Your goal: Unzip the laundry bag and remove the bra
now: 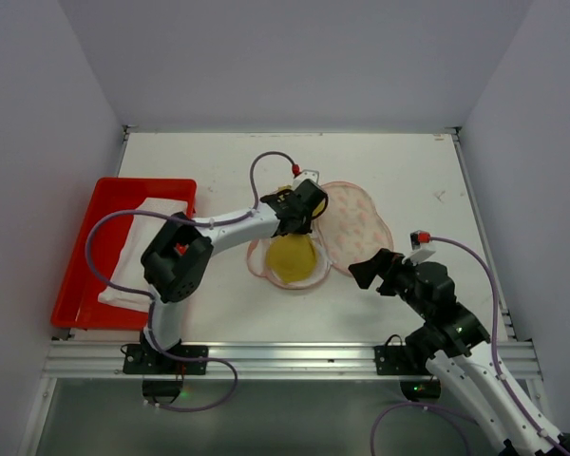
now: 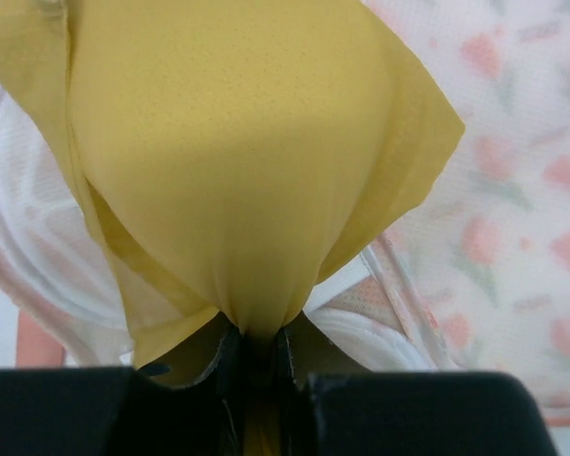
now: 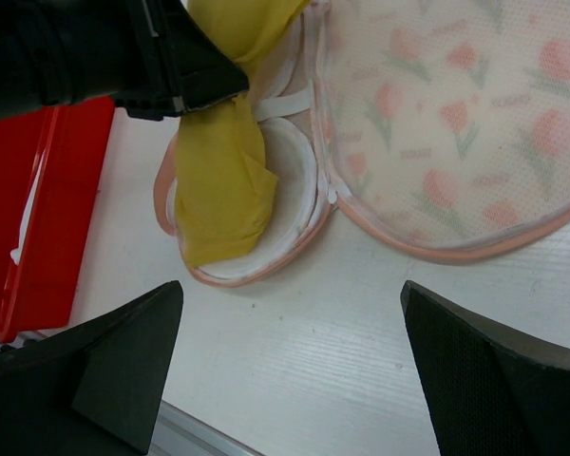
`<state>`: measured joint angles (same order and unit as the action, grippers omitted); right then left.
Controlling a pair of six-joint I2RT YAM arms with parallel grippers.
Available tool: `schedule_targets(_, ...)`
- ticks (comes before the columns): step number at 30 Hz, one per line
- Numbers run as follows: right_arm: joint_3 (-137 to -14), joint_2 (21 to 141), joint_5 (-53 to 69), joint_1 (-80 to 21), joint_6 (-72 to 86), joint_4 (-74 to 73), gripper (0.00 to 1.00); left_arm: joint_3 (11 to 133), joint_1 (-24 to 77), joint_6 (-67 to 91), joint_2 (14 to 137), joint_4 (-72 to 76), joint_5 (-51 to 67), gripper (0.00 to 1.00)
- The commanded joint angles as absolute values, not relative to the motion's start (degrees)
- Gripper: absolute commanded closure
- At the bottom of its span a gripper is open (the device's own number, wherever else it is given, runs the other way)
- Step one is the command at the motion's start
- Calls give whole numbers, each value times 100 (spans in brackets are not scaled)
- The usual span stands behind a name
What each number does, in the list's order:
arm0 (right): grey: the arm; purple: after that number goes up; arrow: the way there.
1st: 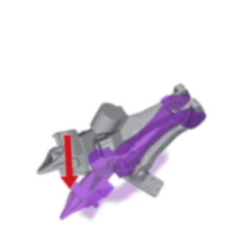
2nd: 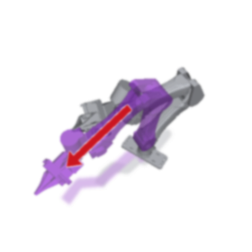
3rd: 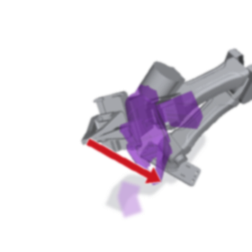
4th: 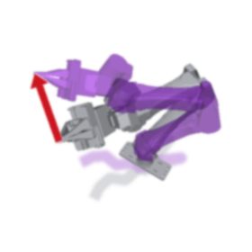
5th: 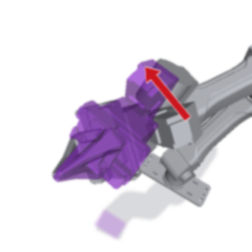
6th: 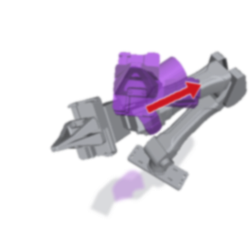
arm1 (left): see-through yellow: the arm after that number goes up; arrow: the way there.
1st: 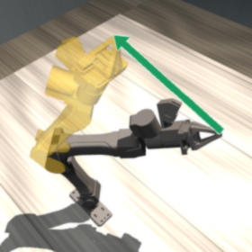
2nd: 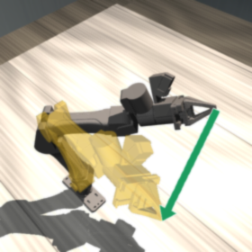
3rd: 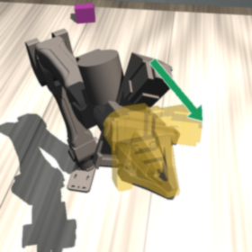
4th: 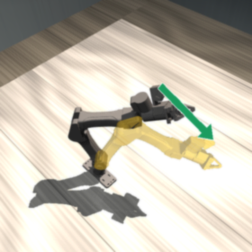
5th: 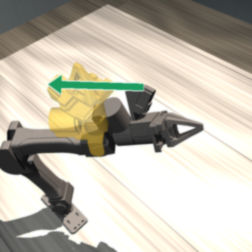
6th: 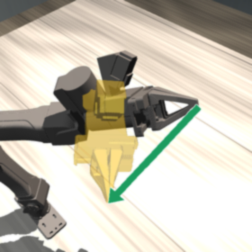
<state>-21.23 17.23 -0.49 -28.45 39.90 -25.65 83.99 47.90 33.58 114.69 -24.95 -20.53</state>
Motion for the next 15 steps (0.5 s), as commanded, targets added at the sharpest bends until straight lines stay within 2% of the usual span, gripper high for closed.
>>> schedule_targets(1,-2118,1758,-26,-2848,4017,-2347,1,8350,4781,3323,10855,-2461,-2127,88)
schedule_targets(9,-2145,1731,-26,-2848,3999,-2355,1,8428,4781,2963,10231,-2908,-2540,90)
schedule_targets(15,-2171,1723,97,-2848,3981,-2373,1,8429,4746,2217,9292,-3278,-3646,90)
